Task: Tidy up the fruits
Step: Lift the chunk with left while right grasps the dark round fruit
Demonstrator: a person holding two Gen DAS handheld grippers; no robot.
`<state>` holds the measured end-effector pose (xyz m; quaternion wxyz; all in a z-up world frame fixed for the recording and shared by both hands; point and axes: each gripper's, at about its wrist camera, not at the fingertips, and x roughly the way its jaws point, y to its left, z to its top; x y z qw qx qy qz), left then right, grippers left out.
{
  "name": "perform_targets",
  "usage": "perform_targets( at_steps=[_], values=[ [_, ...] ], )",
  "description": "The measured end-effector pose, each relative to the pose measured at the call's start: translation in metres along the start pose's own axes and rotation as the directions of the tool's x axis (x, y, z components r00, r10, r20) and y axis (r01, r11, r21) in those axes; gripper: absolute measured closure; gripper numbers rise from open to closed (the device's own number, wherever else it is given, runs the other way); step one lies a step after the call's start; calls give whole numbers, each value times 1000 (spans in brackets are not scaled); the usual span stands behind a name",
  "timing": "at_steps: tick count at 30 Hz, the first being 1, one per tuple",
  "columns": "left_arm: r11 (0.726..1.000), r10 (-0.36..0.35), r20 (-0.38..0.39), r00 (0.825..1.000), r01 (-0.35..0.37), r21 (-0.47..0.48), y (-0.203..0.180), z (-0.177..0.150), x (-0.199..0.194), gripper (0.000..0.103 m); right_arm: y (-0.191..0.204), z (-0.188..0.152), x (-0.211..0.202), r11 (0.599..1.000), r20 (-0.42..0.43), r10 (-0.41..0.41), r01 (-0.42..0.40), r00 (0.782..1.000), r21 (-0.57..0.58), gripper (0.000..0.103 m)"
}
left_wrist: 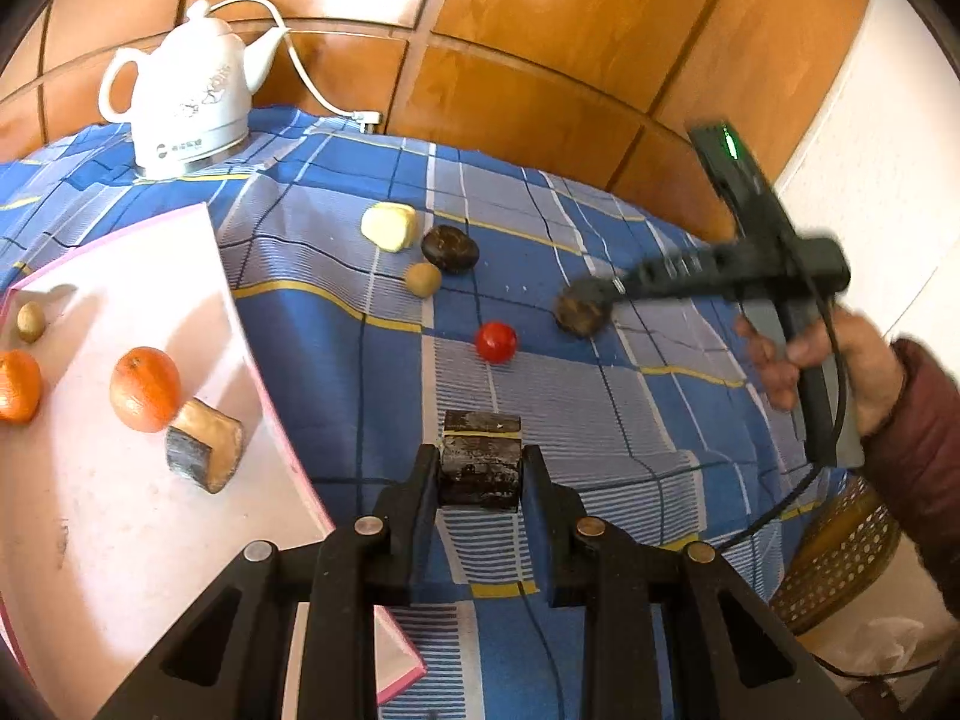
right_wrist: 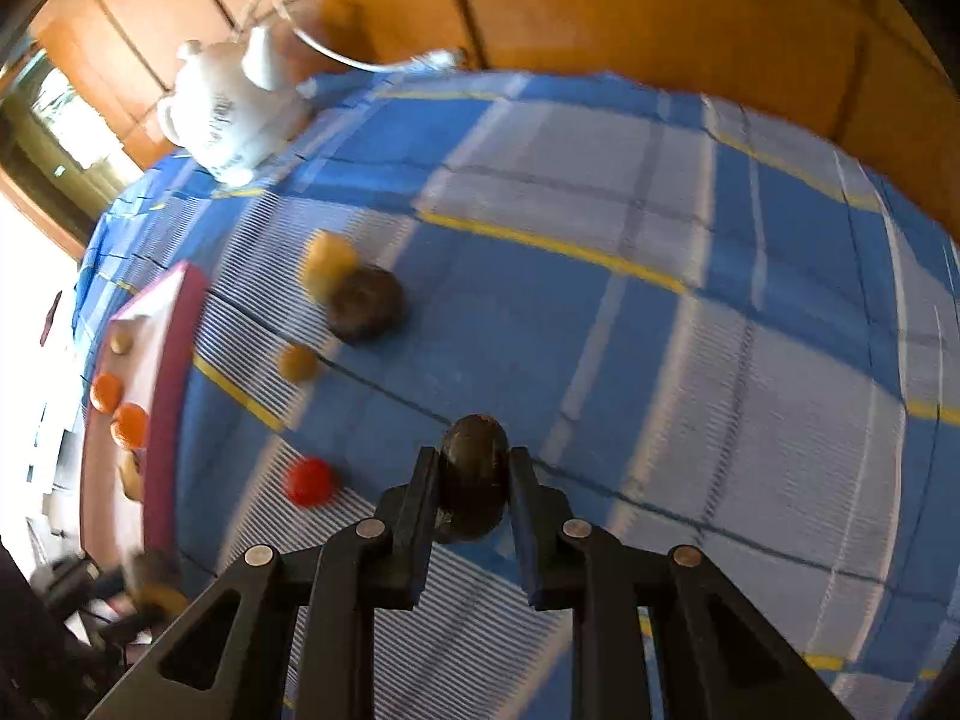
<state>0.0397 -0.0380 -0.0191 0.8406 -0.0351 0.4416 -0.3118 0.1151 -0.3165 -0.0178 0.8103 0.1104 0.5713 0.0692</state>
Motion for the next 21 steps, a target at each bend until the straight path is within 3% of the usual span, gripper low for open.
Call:
perform_targets(
  at_steps=[6, 9, 12, 14, 17, 21],
  values=[
    [999, 24, 14, 1000, -23, -47, 12, 3, -12, 76, -31, -8, 4, 985, 4, 138, -138, 990, 104, 78],
    [997, 49, 18, 999, -48, -53, 14, 3, -15, 76, -41, -10, 8, 978, 10, 152, -152, 988, 140, 68],
    [996, 65, 19, 998, -64, -58, 15, 2, -17, 76, -47, -7, 4, 978, 35, 130, -134, 991, 161, 56],
    [996, 71, 20, 997, -70, -57, 13, 2, -18, 76, -44, -4, 0, 979, 60, 122, -130, 991, 159, 42],
    [996, 75, 19, 997, -74, -54, 12, 4, -18, 76, -31, -3, 2, 989, 51, 98, -103, 994, 103, 40],
    [994, 76, 29, 997, -73, -82, 18, 9, -22, 76, -7, -6, 10, 1000, 29, -5, 5, 1000, -31, 40]
  ],
)
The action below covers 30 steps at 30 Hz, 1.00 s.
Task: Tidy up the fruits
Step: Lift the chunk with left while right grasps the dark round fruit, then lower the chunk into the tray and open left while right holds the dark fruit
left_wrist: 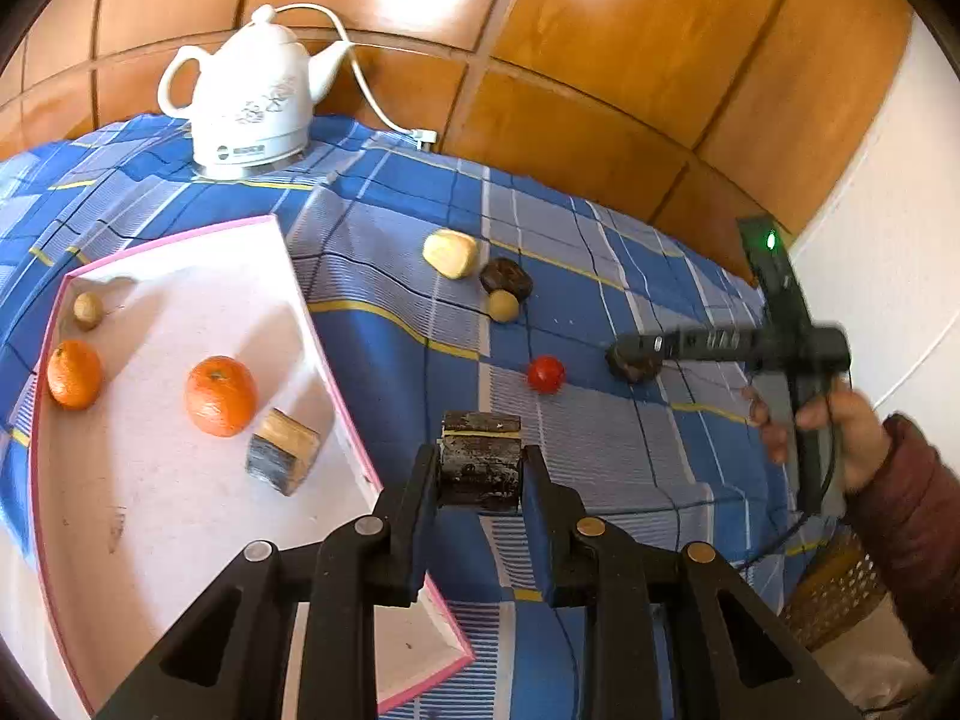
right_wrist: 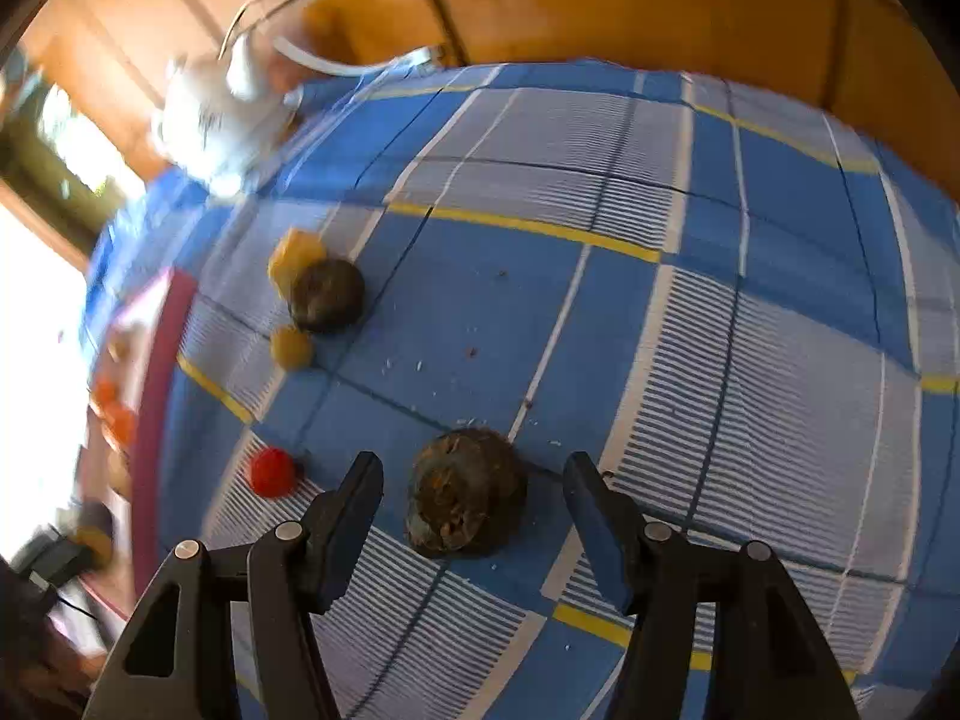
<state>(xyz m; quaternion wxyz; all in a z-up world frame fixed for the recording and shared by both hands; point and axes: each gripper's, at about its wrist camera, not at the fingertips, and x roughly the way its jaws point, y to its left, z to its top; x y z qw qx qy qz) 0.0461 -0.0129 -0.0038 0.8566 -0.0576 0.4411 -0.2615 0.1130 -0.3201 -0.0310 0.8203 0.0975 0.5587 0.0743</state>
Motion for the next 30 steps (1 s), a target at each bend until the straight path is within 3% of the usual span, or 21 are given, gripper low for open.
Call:
perform_targets(
  at_steps=[3, 4, 5, 9, 15, 25, 30],
  values=[
    [999, 17, 26, 1000, -15, -45, 15, 9, -7, 76, 13, -4, 10, 994, -15, -72, 71, 997, -81, 41],
    [997, 27, 39, 999, -24, -74, 25, 13, -11, 76, 17, -7, 13, 988, -17, -103, 100, 995, -115, 53],
    [994, 35, 50, 998, -30, -101, 34, 18, -14, 76, 22, -9, 13, 979, -5, -139, 137, 990, -153, 58],
    [975, 91, 90, 992, -70, -212, 78, 39, -26, 76, 26, -11, 15, 971, 0, -164, 162, 986, -178, 60],
    [948, 140, 98, 985, -105, -300, 121, 64, -21, 76, 25, -11, 15, 968, 0, -172, 169, 985, -186, 61],
    [935, 209, 50, 977, -185, -302, 142, 91, 22, 76, 23, -9, 15, 975, -12, -149, 145, 989, -166, 61],
    [931, 237, 56, 970, -210, -299, 136, 86, 15, 74, 24, -9, 15, 974, -12, -152, 147, 988, -170, 61]
  ],
)
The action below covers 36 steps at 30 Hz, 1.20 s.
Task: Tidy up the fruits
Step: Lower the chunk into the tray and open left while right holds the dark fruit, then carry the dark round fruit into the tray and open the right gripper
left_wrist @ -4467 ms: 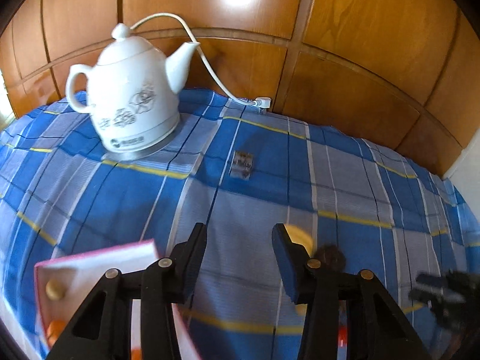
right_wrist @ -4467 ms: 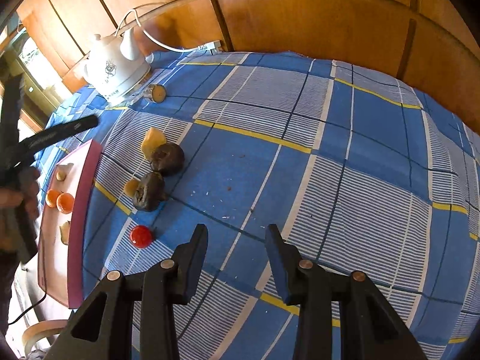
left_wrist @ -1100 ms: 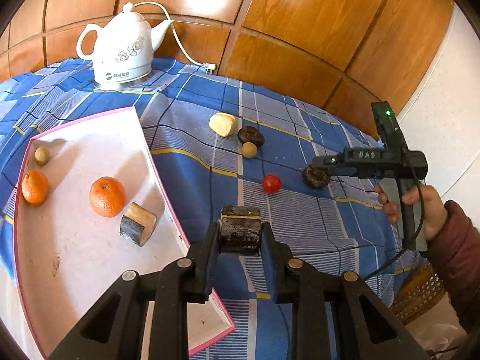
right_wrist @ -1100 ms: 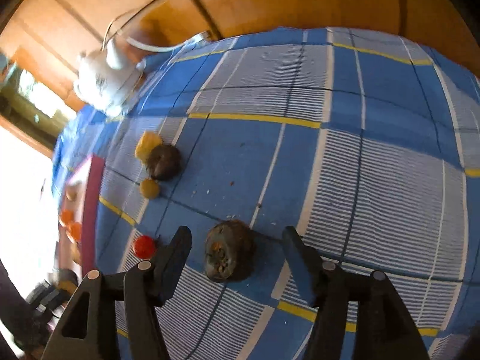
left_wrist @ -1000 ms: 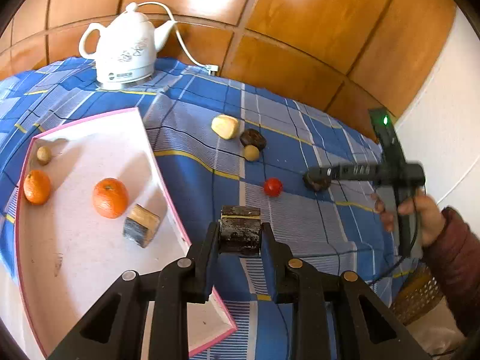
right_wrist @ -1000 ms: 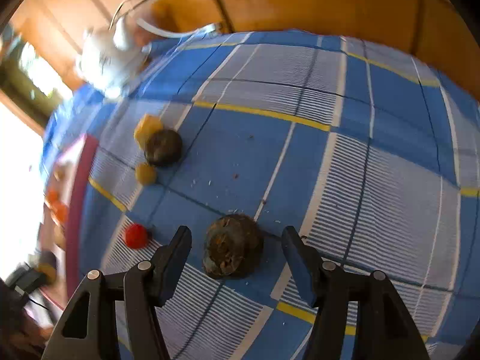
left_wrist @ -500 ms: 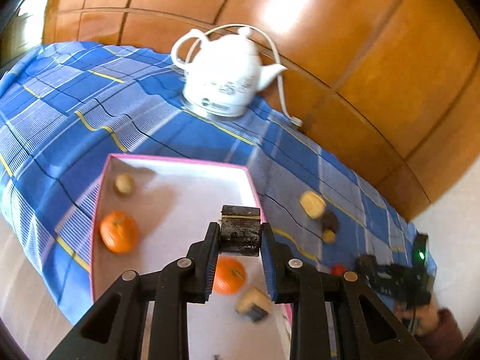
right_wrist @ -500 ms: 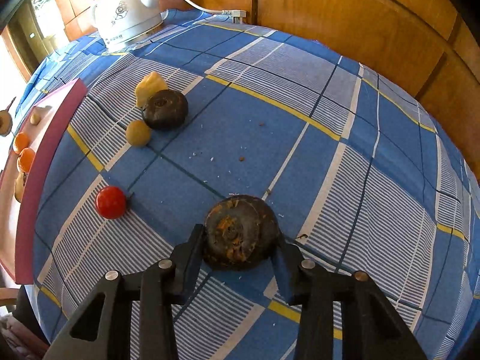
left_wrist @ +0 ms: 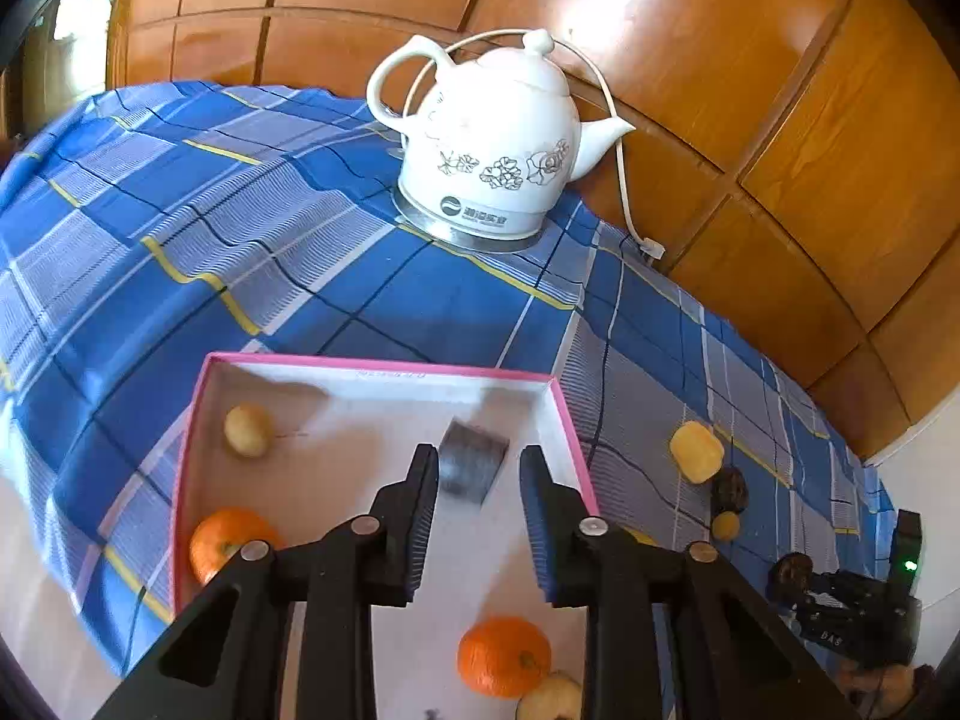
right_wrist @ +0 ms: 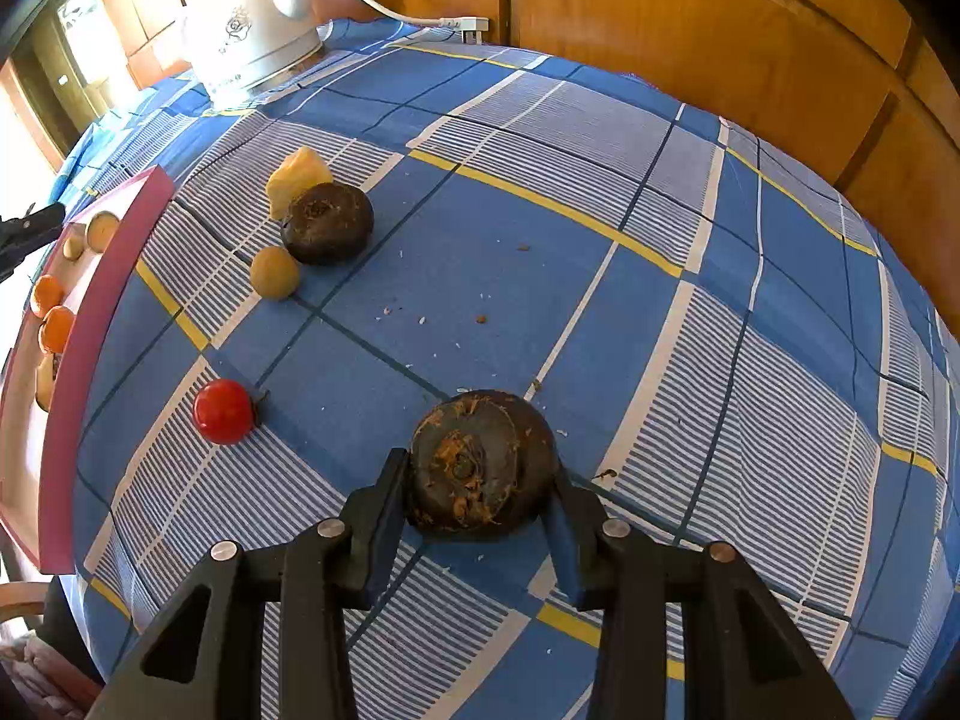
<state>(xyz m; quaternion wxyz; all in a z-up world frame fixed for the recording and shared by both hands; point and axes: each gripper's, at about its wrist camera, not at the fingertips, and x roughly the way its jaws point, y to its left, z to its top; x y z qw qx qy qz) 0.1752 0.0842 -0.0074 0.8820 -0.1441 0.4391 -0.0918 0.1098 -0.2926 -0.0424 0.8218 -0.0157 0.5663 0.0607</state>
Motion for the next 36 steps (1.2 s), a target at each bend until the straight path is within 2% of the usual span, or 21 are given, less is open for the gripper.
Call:
perform_targets(
  at_steps=[6, 13, 20, 25, 29, 36],
  values=[
    [995, 65, 3, 998, -65, 71, -13, -36, -19, 69, 0, 0, 0, 1000, 0, -3, 3, 1000, 1, 61],
    [993, 86, -13, 996, -85, 83, -25, -74, -32, 60, 0, -1, -1, 1000, 3, -3, 3, 1000, 3, 61],
    [989, 87, 19, 996, -88, 118, -42, -91, -49, 51, 0, -1, -4, 1000, 14, 5, -5, 1000, 5, 61],
    [984, 89, 41, 995, -95, 153, -51, -97, -57, 50, -4, -2, -7, 1000, 22, 7, -8, 1000, 21, 61],
    [981, 87, 45, 995, -94, 169, -55, -101, -60, 50, -3, -4, -2, 1000, -4, -7, 8, 1000, 14, 61],
    [980, 90, 40, 995, -96, 175, -55, -107, -61, 50, -6, -3, -10, 1000, 20, -2, 1, 1000, 31, 61]
  ],
)
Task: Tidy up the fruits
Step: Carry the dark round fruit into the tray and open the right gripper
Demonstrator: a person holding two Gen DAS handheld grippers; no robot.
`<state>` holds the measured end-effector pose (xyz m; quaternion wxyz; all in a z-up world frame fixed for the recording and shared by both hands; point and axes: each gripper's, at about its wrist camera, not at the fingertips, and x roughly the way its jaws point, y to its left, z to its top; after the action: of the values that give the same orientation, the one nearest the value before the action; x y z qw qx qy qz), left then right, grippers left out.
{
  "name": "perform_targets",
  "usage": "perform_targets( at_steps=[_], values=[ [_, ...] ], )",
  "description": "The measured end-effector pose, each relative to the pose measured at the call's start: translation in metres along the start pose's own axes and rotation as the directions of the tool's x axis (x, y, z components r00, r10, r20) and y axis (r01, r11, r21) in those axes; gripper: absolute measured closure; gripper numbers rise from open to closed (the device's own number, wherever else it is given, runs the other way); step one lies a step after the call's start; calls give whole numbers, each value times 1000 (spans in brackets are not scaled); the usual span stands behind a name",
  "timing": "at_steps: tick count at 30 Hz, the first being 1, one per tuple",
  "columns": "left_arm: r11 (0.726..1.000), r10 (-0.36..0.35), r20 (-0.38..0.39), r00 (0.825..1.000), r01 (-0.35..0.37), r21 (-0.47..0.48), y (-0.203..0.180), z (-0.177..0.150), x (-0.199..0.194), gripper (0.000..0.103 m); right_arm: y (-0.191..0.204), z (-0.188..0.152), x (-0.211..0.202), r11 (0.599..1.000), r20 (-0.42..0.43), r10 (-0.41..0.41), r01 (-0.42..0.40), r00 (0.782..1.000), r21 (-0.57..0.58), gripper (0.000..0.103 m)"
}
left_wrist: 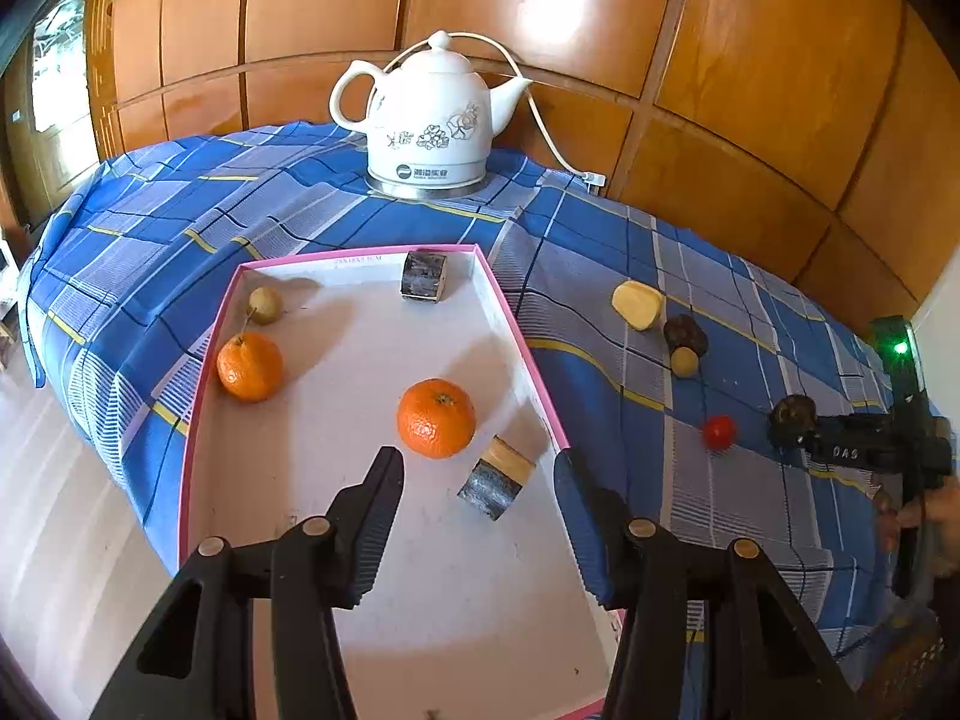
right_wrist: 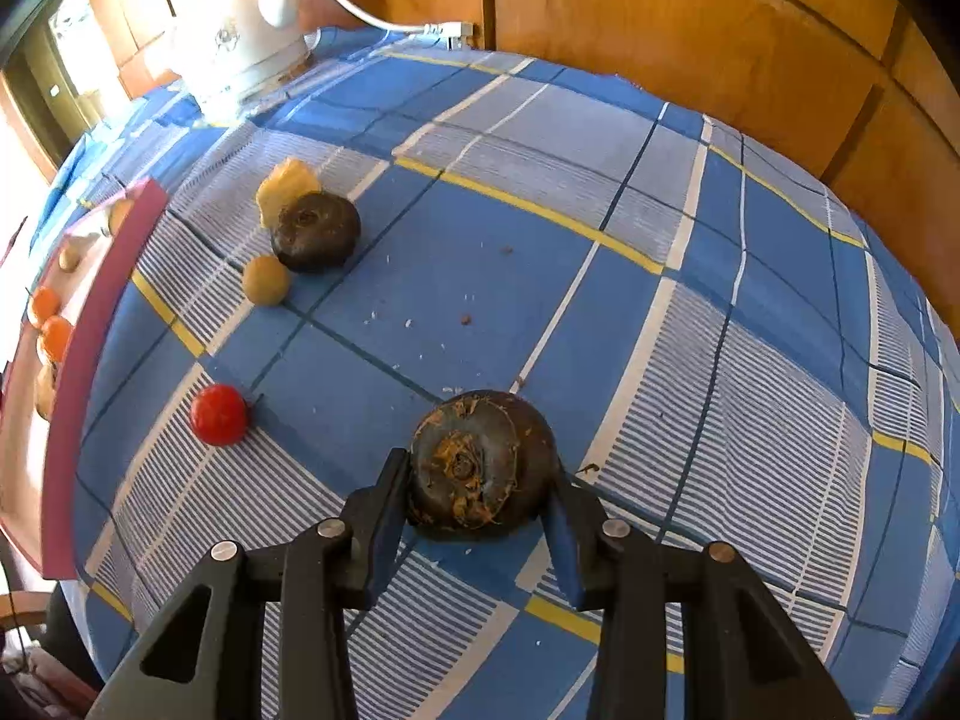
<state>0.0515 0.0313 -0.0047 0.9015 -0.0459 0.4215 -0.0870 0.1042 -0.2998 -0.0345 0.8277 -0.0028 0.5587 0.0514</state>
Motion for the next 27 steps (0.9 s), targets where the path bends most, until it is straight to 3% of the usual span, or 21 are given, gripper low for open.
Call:
perform_targets(
  at_steps=[11, 18, 27],
  values=[
    [1000, 10, -6, 1000, -11, -21, 9, -4, 1, 48, -7, 0, 1, 1000, -8, -4, 4, 1000, 21, 61],
    [998, 41, 14, 999, -40, -51, 26, -1, -4, 48, -13, 2, -13, 994, 34, 67, -69, 997, 86, 61],
    [990, 78, 23, 997, -75, -120, 59, 0, -4, 48, 57, 12, -28, 981, 49, 192, -191, 980, -33, 61]
  ],
)
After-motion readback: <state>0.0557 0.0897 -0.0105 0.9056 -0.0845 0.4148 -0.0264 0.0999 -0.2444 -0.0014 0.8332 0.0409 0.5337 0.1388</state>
